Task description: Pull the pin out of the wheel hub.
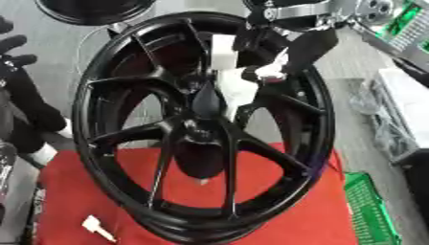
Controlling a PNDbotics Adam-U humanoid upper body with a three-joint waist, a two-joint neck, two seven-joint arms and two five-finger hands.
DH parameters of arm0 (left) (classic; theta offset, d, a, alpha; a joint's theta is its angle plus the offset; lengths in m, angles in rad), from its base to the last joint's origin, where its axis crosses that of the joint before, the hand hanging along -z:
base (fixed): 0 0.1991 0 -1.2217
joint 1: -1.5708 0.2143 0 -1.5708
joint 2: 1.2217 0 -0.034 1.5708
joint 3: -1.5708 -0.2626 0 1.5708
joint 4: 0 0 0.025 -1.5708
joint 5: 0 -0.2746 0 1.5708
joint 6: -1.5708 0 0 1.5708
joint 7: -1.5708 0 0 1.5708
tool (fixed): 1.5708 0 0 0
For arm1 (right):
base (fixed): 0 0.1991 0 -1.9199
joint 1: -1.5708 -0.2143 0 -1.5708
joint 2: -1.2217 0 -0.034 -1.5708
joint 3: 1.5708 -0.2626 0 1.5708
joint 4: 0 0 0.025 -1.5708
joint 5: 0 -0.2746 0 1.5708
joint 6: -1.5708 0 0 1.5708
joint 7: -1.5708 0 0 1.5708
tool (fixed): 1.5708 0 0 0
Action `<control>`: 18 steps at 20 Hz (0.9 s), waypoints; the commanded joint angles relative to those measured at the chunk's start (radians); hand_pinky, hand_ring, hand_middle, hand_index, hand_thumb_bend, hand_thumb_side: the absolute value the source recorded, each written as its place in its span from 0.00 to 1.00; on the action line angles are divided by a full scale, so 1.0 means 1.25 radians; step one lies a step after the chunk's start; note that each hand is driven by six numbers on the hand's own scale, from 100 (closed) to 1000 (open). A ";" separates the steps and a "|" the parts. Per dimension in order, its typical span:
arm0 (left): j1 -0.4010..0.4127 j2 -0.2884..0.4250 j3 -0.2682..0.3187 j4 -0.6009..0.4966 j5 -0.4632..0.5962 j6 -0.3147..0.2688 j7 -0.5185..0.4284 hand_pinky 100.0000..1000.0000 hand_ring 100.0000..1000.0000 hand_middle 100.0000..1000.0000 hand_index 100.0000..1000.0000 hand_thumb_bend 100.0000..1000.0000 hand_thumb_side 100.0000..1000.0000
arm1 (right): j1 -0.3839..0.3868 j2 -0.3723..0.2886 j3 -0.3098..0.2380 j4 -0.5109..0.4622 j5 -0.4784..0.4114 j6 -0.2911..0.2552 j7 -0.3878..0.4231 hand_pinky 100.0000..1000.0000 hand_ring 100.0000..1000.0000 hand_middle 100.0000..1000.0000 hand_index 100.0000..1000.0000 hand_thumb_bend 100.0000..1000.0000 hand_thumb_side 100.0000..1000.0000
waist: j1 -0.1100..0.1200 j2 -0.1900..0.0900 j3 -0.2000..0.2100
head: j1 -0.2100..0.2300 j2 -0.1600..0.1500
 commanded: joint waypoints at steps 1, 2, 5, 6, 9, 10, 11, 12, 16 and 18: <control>-0.011 0.015 0.001 -0.012 0.001 -0.001 -0.003 0.61 0.70 0.67 0.69 0.18 0.79 | -0.007 -0.033 -0.017 -0.020 0.005 0.002 -0.007 0.84 0.75 0.71 0.78 0.22 0.48 | 0.001 -0.019 0.000 | 0.002 -0.004; -0.011 0.015 0.000 -0.011 0.001 0.000 -0.004 0.61 0.70 0.67 0.69 0.18 0.79 | -0.005 -0.035 -0.018 -0.024 0.004 0.003 -0.007 0.84 0.75 0.71 0.78 0.22 0.48 | 0.000 -0.019 0.000 | 0.004 -0.004; -0.011 0.015 -0.001 -0.011 0.001 0.000 -0.005 0.61 0.70 0.67 0.69 0.18 0.79 | 0.000 -0.040 -0.019 -0.035 0.003 0.010 -0.006 0.84 0.74 0.69 0.78 0.21 0.47 | 0.000 -0.019 0.000 | 0.006 -0.005; -0.011 0.015 -0.001 -0.011 0.001 0.000 -0.005 0.61 0.70 0.67 0.69 0.18 0.79 | 0.001 -0.041 -0.020 -0.038 0.002 0.012 -0.007 0.83 0.74 0.67 0.77 0.21 0.47 | 0.000 -0.019 0.000 | 0.006 -0.005; -0.011 0.015 -0.001 -0.010 0.001 0.000 -0.006 0.61 0.70 0.67 0.69 0.18 0.79 | 0.003 -0.044 -0.023 -0.043 0.003 0.014 -0.011 0.83 0.73 0.64 0.77 0.21 0.48 | 0.000 -0.020 0.000 | 0.005 -0.006; -0.011 0.016 -0.001 -0.010 0.001 0.000 -0.006 0.61 0.70 0.67 0.69 0.18 0.80 | 0.004 -0.045 -0.025 -0.045 0.005 0.015 -0.014 0.83 0.73 0.62 0.77 0.21 0.48 | 0.000 -0.020 0.000 | 0.005 -0.006; -0.010 0.016 -0.002 -0.010 0.002 0.000 -0.006 0.61 0.70 0.67 0.69 0.18 0.80 | 0.004 -0.045 -0.026 -0.045 0.007 0.015 -0.017 0.83 0.73 0.61 0.77 0.22 0.48 | -0.001 -0.020 -0.001 | 0.005 -0.006; -0.010 0.016 -0.002 -0.010 0.002 0.001 -0.007 0.61 0.70 0.67 0.69 0.18 0.79 | 0.005 -0.046 -0.027 -0.046 0.008 0.015 -0.019 0.83 0.73 0.60 0.77 0.22 0.48 | -0.001 -0.020 -0.001 | 0.005 -0.006; -0.010 0.016 -0.003 -0.010 0.002 0.001 -0.008 0.61 0.70 0.67 0.69 0.18 0.79 | 0.004 -0.042 -0.024 -0.044 0.006 0.021 -0.017 0.83 0.73 0.59 0.77 0.21 0.47 | -0.001 -0.021 -0.001 | 0.004 -0.007; -0.011 0.016 -0.003 -0.010 0.002 0.001 -0.008 0.61 0.70 0.67 0.69 0.18 0.79 | 0.003 -0.038 -0.022 -0.043 0.005 0.025 -0.015 0.83 0.73 0.59 0.77 0.21 0.46 | -0.001 -0.021 -0.001 | 0.004 -0.007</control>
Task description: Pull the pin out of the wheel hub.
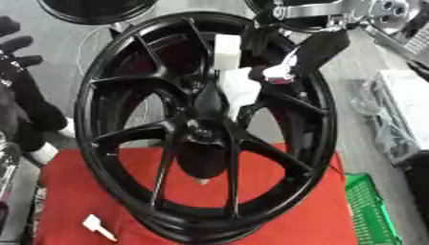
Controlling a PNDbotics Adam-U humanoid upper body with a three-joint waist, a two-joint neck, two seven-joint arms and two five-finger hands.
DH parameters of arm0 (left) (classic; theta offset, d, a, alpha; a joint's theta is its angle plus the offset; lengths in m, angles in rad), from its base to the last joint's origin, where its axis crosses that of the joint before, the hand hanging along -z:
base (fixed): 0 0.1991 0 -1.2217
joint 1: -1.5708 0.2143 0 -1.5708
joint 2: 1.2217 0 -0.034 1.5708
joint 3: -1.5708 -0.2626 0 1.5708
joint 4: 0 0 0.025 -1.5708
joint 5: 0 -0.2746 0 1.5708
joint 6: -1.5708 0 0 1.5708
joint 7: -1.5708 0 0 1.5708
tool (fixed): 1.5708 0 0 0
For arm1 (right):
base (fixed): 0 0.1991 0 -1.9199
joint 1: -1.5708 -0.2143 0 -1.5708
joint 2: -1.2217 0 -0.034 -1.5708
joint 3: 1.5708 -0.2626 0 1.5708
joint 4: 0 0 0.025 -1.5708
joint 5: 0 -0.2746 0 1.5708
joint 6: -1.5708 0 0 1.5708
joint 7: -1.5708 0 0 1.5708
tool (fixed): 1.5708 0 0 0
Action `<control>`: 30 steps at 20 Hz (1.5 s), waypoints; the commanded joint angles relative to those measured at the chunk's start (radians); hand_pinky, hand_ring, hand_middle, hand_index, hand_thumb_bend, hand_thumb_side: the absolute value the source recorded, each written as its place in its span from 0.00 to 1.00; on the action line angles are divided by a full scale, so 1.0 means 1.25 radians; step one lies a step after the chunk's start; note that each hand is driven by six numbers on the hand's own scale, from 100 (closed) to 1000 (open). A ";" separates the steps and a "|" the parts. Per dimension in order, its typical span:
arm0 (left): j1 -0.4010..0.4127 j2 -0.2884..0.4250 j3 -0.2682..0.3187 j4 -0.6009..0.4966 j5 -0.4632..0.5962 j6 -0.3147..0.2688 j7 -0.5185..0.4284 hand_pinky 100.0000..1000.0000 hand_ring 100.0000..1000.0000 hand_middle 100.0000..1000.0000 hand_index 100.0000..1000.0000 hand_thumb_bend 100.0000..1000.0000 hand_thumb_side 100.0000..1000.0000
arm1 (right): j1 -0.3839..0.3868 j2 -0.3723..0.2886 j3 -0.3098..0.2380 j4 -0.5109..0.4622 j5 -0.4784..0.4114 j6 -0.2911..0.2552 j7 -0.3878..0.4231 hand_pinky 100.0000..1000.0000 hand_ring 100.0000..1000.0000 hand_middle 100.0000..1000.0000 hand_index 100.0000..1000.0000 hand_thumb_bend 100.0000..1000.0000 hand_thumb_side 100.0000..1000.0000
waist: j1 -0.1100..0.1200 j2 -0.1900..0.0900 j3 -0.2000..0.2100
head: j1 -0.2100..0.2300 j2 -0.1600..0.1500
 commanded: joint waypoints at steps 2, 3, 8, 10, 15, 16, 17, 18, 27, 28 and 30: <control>-0.011 0.016 0.001 -0.010 0.003 0.000 -0.003 0.61 0.70 0.67 0.69 0.18 0.79 | -0.013 -0.013 -0.010 -0.008 0.002 0.009 0.002 0.83 0.73 0.59 0.77 0.21 0.46 | 0.002 -0.021 -0.001 | -0.001 -0.006; -0.011 0.016 0.001 -0.010 0.003 0.000 -0.003 0.61 0.70 0.67 0.69 0.18 0.79 | -0.013 -0.011 -0.009 -0.008 0.002 0.011 0.004 0.83 0.73 0.59 0.77 0.21 0.46 | 0.003 -0.021 -0.001 | -0.001 -0.006; -0.010 0.016 0.001 -0.010 0.003 0.000 -0.004 0.61 0.70 0.67 0.69 0.18 0.79 | -0.010 -0.005 -0.005 -0.006 0.001 0.017 0.016 0.82 0.73 0.59 0.77 0.22 0.45 | 0.003 -0.022 -0.001 | -0.002 -0.002; -0.010 0.017 0.001 -0.010 0.004 0.000 -0.005 0.61 0.70 0.67 0.69 0.18 0.79 | -0.009 -0.003 -0.004 -0.007 0.001 0.018 0.021 0.82 0.73 0.59 0.77 0.22 0.45 | 0.003 -0.022 -0.001 | -0.003 0.000; -0.011 0.016 0.000 -0.009 0.004 0.001 -0.006 0.61 0.70 0.67 0.69 0.18 0.79 | -0.005 0.002 -0.003 -0.009 0.003 0.021 0.029 0.82 0.73 0.59 0.76 0.22 0.44 | 0.002 -0.024 -0.001 | -0.002 0.006; -0.011 0.016 0.000 -0.009 0.004 0.001 -0.006 0.61 0.70 0.67 0.69 0.18 0.79 | -0.004 0.003 -0.003 -0.009 0.004 0.022 0.030 0.82 0.73 0.59 0.76 0.23 0.44 | 0.002 -0.025 -0.001 | 0.000 0.007; -0.011 0.015 -0.001 -0.009 0.004 0.001 -0.007 0.61 0.70 0.67 0.69 0.18 0.79 | -0.003 0.004 -0.003 -0.008 0.005 0.023 0.030 0.82 0.73 0.59 0.76 0.22 0.44 | 0.002 -0.026 -0.001 | 0.000 0.009; -0.011 0.015 -0.001 -0.008 0.004 0.001 -0.007 0.61 0.70 0.67 0.69 0.18 0.79 | -0.002 0.006 -0.003 -0.008 0.005 0.024 0.031 0.82 0.73 0.59 0.76 0.22 0.44 | 0.002 -0.027 -0.001 | 0.000 0.010; -0.012 0.014 -0.003 -0.008 0.004 0.001 -0.011 0.61 0.70 0.67 0.68 0.18 0.79 | 0.003 0.018 -0.001 -0.004 0.017 0.026 0.030 0.82 0.73 0.60 0.76 0.21 0.45 | 0.000 -0.033 0.001 | -0.008 0.016; -0.012 0.014 -0.003 -0.008 0.004 0.001 -0.011 0.61 0.70 0.67 0.68 0.18 0.79 | 0.004 0.020 -0.001 -0.003 0.019 0.025 0.032 0.82 0.74 0.60 0.77 0.22 0.45 | 0.000 -0.033 0.001 | -0.009 0.016; -0.012 0.014 -0.004 -0.008 0.004 0.001 -0.012 0.61 0.70 0.67 0.68 0.18 0.79 | 0.005 0.022 -0.001 -0.003 0.022 0.023 0.035 0.82 0.74 0.61 0.77 0.23 0.45 | 0.000 -0.034 0.001 | -0.010 0.017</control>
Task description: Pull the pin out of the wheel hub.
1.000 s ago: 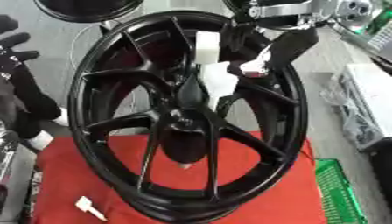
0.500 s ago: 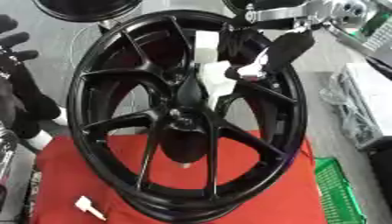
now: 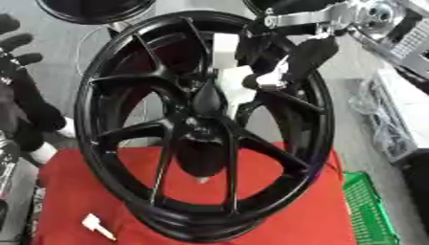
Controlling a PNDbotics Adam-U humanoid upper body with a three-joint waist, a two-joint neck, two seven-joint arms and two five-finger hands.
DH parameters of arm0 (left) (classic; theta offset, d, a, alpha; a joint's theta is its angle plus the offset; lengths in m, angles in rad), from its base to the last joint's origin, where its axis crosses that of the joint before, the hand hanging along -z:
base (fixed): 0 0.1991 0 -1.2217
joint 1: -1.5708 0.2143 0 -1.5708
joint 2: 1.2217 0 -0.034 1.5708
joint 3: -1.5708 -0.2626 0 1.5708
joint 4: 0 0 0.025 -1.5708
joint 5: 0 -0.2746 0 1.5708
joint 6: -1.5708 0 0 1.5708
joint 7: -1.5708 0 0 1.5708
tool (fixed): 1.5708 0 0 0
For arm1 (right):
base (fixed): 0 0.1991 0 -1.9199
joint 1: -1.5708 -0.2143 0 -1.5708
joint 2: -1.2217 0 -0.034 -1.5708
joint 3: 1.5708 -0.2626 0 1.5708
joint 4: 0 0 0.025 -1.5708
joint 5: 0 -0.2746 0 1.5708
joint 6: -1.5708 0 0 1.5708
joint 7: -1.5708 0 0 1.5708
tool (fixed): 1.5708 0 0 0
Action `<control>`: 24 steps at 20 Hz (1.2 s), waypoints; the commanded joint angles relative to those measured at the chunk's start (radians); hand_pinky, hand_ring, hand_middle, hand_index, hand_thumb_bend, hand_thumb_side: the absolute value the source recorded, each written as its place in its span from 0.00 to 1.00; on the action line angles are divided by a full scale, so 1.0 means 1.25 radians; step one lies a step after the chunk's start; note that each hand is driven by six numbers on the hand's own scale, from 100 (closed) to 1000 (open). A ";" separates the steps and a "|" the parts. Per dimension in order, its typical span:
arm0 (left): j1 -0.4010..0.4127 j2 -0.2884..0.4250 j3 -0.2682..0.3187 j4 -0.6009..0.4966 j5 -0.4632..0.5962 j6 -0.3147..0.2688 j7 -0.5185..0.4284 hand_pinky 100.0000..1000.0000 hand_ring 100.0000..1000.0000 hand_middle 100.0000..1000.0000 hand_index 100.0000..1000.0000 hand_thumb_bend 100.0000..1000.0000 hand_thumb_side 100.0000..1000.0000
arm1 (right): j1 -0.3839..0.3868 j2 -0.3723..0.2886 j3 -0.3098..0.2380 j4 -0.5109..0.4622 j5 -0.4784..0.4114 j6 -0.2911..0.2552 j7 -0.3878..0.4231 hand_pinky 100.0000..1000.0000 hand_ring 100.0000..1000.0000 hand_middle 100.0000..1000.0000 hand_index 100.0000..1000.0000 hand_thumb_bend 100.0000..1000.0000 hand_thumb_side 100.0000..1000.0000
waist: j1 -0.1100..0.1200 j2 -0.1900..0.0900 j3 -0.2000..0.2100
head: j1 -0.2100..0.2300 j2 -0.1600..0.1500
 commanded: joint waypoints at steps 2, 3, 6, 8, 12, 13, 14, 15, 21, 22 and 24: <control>-0.012 0.014 0.001 -0.008 0.004 -0.001 -0.004 0.61 0.70 0.67 0.68 0.18 0.79 | -0.009 -0.007 -0.008 -0.002 0.010 -0.003 0.008 0.83 0.75 0.62 0.78 0.23 0.46 | 0.001 -0.024 0.001 | -0.005 0.002; -0.012 0.014 0.001 -0.008 0.004 -0.001 -0.004 0.61 0.70 0.67 0.68 0.18 0.79 | -0.008 -0.006 -0.008 -0.002 0.011 -0.004 0.010 0.83 0.75 0.62 0.78 0.23 0.46 | 0.001 -0.024 0.001 | -0.005 0.002; -0.012 0.014 0.000 -0.008 0.004 -0.001 -0.005 0.61 0.70 0.67 0.68 0.18 0.79 | -0.007 -0.006 -0.008 -0.001 0.011 -0.007 0.017 0.83 0.74 0.62 0.78 0.24 0.47 | 0.001 -0.024 0.002 | -0.005 0.000; -0.012 0.014 0.000 -0.008 0.004 0.000 -0.006 0.61 0.70 0.67 0.68 0.18 0.79 | -0.006 -0.006 -0.008 0.000 0.011 -0.008 0.021 0.83 0.73 0.62 0.78 0.24 0.47 | 0.000 -0.024 0.002 | -0.005 0.000; -0.012 0.014 -0.001 -0.008 0.004 0.001 -0.008 0.61 0.70 0.67 0.68 0.18 0.79 | -0.005 -0.005 -0.007 0.001 0.013 -0.009 0.029 0.83 0.73 0.62 0.78 0.25 0.47 | 0.000 -0.023 0.003 | -0.006 0.000; -0.013 0.013 0.000 -0.008 0.004 0.001 -0.008 0.61 0.70 0.67 0.68 0.19 0.79 | -0.004 -0.004 -0.007 0.001 0.014 -0.010 0.031 0.83 0.73 0.62 0.77 0.25 0.47 | 0.000 -0.023 0.003 | -0.006 0.001; -0.013 0.013 0.000 -0.008 0.004 0.001 -0.008 0.61 0.70 0.67 0.68 0.19 0.79 | -0.003 -0.004 -0.006 0.002 0.017 -0.010 0.034 0.83 0.73 0.62 0.77 0.25 0.47 | 0.000 -0.023 0.004 | -0.007 0.001; -0.013 0.013 0.000 -0.008 0.004 0.001 -0.008 0.61 0.70 0.67 0.68 0.18 0.79 | -0.002 -0.003 -0.005 0.004 0.019 -0.010 0.036 0.83 0.73 0.62 0.77 0.26 0.47 | 0.000 -0.023 0.004 | -0.008 0.001; -0.015 0.011 0.000 -0.009 0.005 0.001 -0.008 0.61 0.70 0.67 0.68 0.19 0.79 | 0.006 0.010 0.000 0.011 0.037 -0.017 0.054 0.82 0.73 0.62 0.77 0.26 0.46 | 0.001 -0.022 0.007 | -0.012 0.002; -0.015 0.011 0.000 -0.009 0.005 0.001 -0.008 0.61 0.70 0.67 0.68 0.19 0.79 | 0.007 0.013 0.000 0.012 0.040 -0.018 0.055 0.82 0.73 0.62 0.77 0.26 0.46 | 0.001 -0.022 0.008 | -0.012 0.001; -0.015 0.010 -0.001 -0.009 0.005 0.001 -0.009 0.61 0.70 0.67 0.68 0.19 0.79 | 0.009 0.018 0.000 0.015 0.045 -0.021 0.057 0.82 0.73 0.62 0.77 0.26 0.46 | 0.002 -0.022 0.008 | -0.013 0.001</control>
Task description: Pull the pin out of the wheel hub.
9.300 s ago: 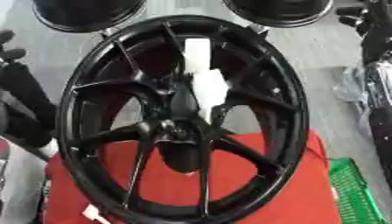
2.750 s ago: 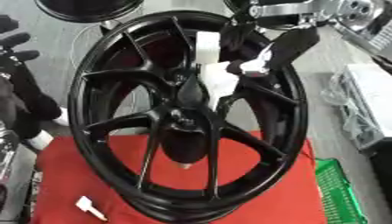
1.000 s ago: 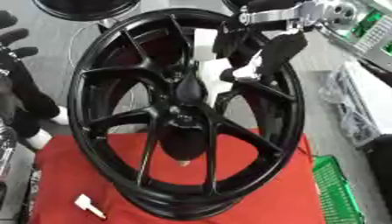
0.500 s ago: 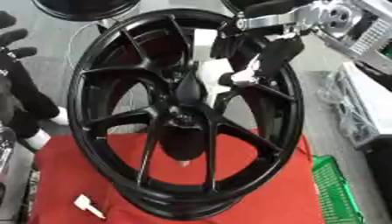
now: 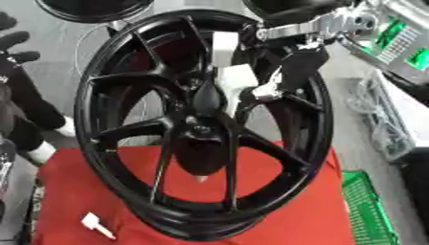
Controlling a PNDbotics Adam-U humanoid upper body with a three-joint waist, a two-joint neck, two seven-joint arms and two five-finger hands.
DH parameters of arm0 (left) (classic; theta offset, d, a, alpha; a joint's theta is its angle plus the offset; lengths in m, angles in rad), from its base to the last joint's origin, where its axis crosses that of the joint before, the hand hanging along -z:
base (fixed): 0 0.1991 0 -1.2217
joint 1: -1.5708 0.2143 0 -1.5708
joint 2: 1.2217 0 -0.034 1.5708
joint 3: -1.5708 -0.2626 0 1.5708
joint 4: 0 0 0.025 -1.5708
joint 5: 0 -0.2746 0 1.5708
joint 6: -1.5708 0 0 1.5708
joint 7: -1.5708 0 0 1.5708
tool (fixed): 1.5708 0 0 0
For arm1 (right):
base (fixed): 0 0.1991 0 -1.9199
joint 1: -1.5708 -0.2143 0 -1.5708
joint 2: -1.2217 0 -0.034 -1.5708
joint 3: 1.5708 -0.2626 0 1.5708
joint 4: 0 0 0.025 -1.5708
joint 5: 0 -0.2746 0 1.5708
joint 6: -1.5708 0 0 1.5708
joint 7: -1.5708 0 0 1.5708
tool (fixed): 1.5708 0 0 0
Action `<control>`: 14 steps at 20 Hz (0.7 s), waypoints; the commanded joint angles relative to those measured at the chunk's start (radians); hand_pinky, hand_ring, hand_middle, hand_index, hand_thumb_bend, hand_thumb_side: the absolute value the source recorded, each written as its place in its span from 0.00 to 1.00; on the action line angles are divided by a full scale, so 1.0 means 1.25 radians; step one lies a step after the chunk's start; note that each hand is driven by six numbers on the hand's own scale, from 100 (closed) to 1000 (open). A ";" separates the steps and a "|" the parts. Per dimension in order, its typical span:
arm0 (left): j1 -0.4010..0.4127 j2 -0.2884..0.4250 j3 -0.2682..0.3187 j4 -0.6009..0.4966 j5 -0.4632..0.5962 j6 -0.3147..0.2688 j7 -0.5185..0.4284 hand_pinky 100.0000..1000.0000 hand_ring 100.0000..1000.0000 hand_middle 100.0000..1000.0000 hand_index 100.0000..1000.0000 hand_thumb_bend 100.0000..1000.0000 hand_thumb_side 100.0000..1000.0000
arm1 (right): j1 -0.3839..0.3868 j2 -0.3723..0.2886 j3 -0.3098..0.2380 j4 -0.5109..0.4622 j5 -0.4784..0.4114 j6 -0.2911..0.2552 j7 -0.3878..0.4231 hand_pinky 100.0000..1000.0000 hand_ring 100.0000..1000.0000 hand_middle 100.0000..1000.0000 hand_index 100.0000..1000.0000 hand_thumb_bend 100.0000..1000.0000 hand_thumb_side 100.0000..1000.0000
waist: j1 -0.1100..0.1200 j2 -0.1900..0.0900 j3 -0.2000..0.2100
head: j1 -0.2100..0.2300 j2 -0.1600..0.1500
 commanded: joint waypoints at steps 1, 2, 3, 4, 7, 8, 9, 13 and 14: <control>-0.011 0.011 -0.001 -0.009 0.002 -0.001 -0.003 0.61 0.70 0.67 0.68 0.19 0.79 | -0.007 -0.004 -0.008 0.004 0.012 -0.004 0.005 0.82 0.73 0.62 0.77 0.26 0.46 | 0.003 -0.020 0.001 | -0.003 0.000; -0.011 0.011 -0.001 -0.009 0.002 -0.001 -0.004 0.61 0.70 0.67 0.68 0.19 0.79 | -0.006 -0.001 -0.008 0.005 0.014 -0.005 0.005 0.82 0.73 0.62 0.77 0.25 0.45 | 0.004 -0.020 0.001 | -0.003 0.000; -0.012 0.010 -0.001 -0.009 0.002 -0.001 -0.004 0.61 0.70 0.67 0.68 0.19 0.79 | -0.006 0.001 -0.008 0.006 0.016 -0.007 0.006 0.82 0.73 0.62 0.77 0.25 0.45 | 0.004 -0.020 0.001 | -0.003 0.000; -0.012 0.010 -0.002 -0.009 0.002 0.000 -0.004 0.61 0.70 0.67 0.68 0.19 0.79 | -0.005 0.004 -0.008 0.007 0.018 -0.008 0.006 0.82 0.73 0.62 0.77 0.25 0.45 | 0.004 -0.019 0.002 | -0.003 0.000; -0.013 0.009 -0.002 -0.010 0.003 0.000 -0.005 0.61 0.70 0.67 0.68 0.19 0.79 | -0.003 0.012 -0.005 0.013 0.022 -0.011 0.009 0.82 0.73 0.62 0.77 0.23 0.44 | 0.004 -0.019 0.002 | -0.004 0.000; -0.013 0.009 -0.002 -0.010 0.003 0.000 -0.005 0.61 0.70 0.67 0.68 0.19 0.79 | -0.002 0.014 -0.005 0.016 0.022 -0.010 0.009 0.82 0.73 0.61 0.76 0.22 0.43 | 0.004 -0.019 0.003 | -0.004 0.000; -0.013 0.009 -0.002 -0.010 0.003 0.000 -0.005 0.61 0.70 0.67 0.68 0.19 0.79 | -0.001 0.016 -0.006 0.017 0.022 -0.009 0.008 0.82 0.73 0.61 0.76 0.21 0.42 | 0.004 -0.019 0.003 | -0.004 -0.001; -0.013 0.009 -0.003 -0.010 0.003 0.000 -0.006 0.61 0.70 0.67 0.68 0.19 0.79 | 0.000 0.018 -0.010 0.019 0.015 0.001 -0.006 0.80 0.69 0.55 0.73 0.13 0.33 | 0.004 -0.020 0.002 | -0.005 -0.001; -0.013 0.009 -0.003 -0.010 0.003 0.000 -0.007 0.61 0.70 0.67 0.68 0.19 0.79 | -0.001 0.018 -0.012 0.020 0.011 0.006 -0.012 0.79 0.68 0.53 0.72 0.09 0.30 | 0.004 -0.020 0.002 | -0.005 -0.001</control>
